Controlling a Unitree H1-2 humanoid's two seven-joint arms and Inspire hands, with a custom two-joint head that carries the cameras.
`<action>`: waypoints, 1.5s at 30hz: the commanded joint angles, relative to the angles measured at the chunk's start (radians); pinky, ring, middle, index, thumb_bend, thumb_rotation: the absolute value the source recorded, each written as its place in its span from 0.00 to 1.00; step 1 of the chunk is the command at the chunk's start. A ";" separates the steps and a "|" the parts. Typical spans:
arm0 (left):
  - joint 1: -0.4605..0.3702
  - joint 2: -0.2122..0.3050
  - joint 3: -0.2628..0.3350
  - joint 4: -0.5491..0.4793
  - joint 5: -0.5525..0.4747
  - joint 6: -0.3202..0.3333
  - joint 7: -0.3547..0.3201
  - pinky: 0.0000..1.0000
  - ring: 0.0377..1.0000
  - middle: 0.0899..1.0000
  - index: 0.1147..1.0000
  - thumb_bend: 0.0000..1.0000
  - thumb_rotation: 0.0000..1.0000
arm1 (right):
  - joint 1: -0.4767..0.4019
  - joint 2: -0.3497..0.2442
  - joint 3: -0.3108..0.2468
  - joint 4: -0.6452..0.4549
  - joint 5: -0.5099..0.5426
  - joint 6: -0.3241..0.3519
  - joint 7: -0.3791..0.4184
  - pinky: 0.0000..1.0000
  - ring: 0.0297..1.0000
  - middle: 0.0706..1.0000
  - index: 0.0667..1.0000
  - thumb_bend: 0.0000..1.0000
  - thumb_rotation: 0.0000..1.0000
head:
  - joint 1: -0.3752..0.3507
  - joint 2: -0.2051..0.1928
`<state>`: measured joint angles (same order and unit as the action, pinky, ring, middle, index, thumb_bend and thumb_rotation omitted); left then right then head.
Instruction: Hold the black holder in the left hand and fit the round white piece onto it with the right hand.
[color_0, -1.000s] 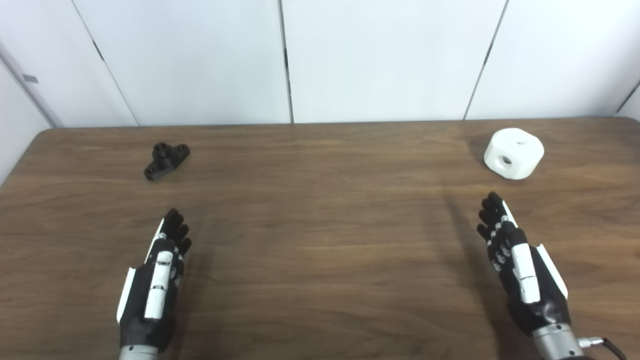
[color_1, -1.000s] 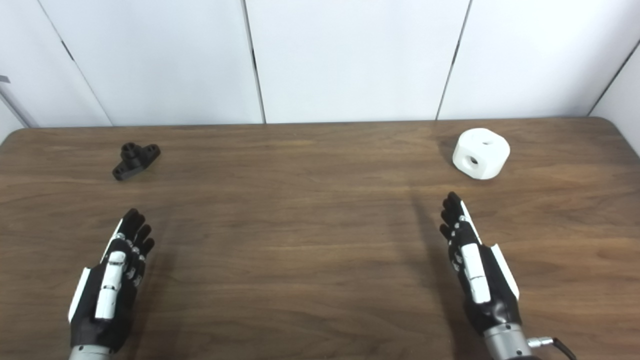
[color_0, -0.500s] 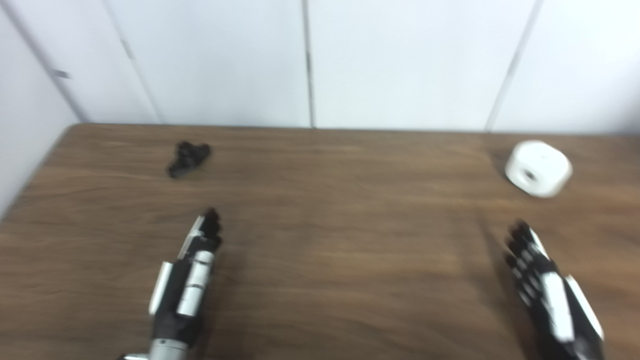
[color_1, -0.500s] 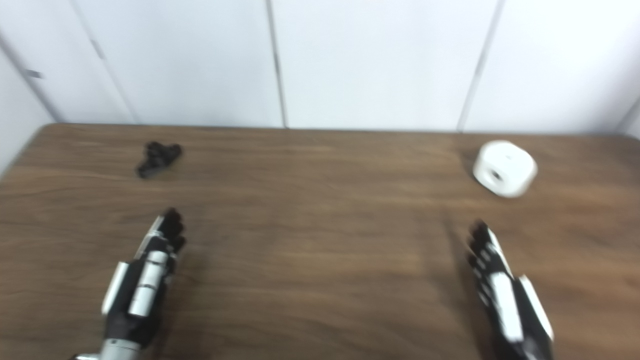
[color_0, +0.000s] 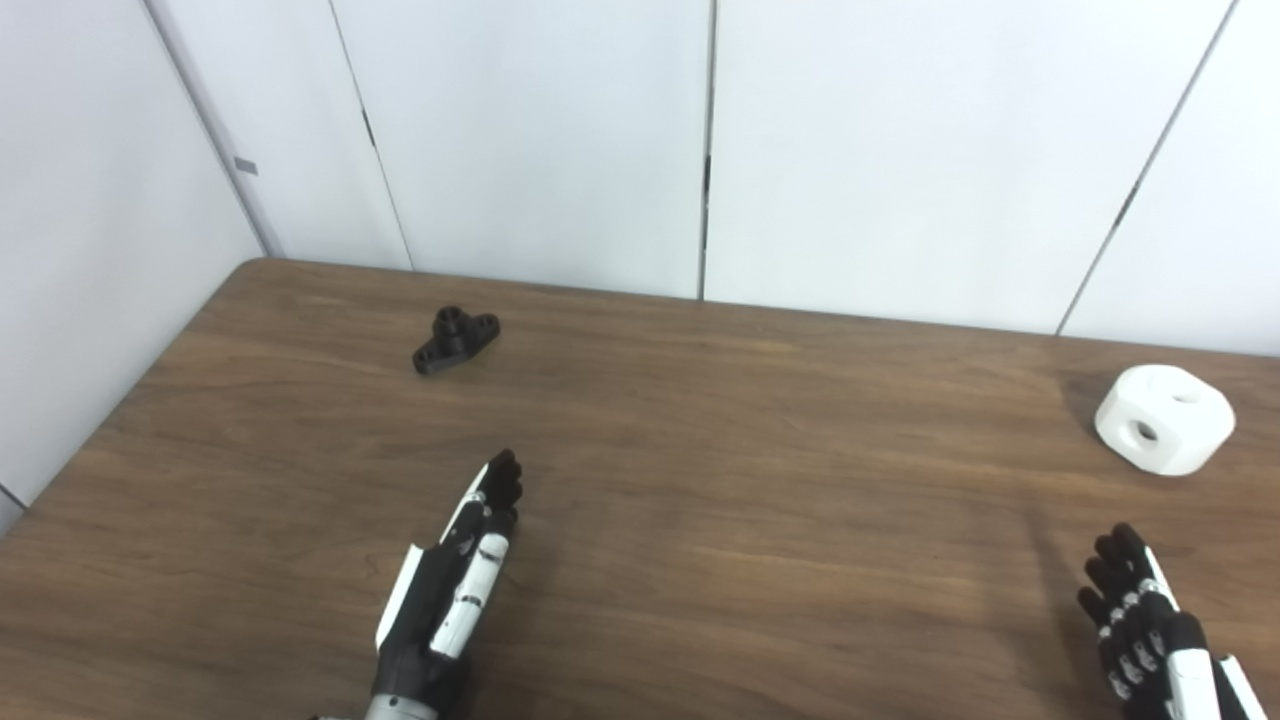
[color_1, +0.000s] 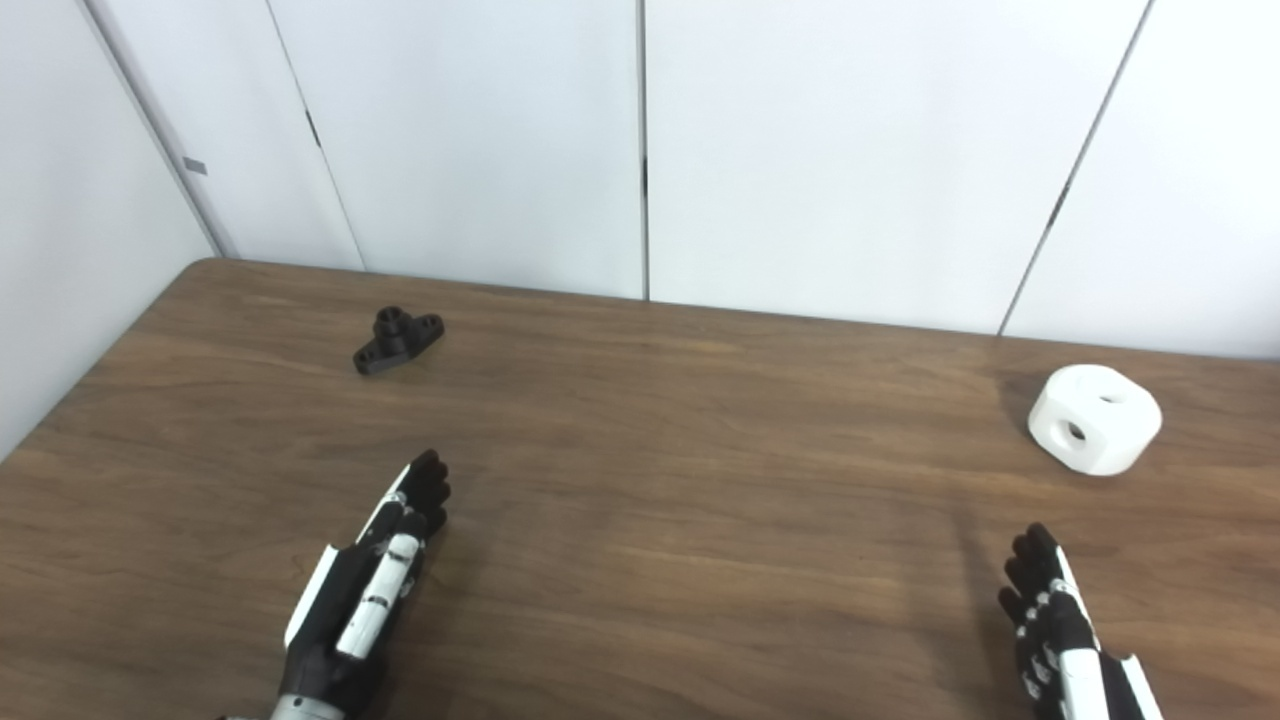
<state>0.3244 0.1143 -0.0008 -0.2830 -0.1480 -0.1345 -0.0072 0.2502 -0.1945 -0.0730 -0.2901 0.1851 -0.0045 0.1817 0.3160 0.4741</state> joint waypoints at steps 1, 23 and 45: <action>0.011 -0.057 -0.005 0.005 0.010 -0.049 0.006 1.00 0.98 0.97 0.98 0.39 0.73 | -0.014 -0.012 -0.006 0.000 0.003 -0.045 0.008 1.00 1.00 1.00 1.00 0.62 1.00 | 0.003 -0.009; 0.000 -0.045 -0.020 0.048 0.047 -0.093 0.011 0.98 0.98 0.98 0.99 0.34 0.71 | -0.017 -0.001 -0.016 -0.007 0.005 -0.011 -0.021 1.00 1.00 1.00 1.00 0.67 1.00 | 0.017 -0.041; -0.104 -0.020 0.042 -0.199 0.436 0.223 0.106 0.89 0.92 0.95 0.96 0.59 0.18 | 0.010 0.022 -0.013 -0.030 0.000 0.005 -0.039 1.00 1.00 1.00 1.00 0.72 1.00 | -0.021 -0.027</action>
<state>0.2792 0.1241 0.0231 -0.4375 0.2479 0.0624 0.0750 0.2571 -0.1754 -0.0798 -0.2843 0.1777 0.0048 0.1468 0.2945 0.4464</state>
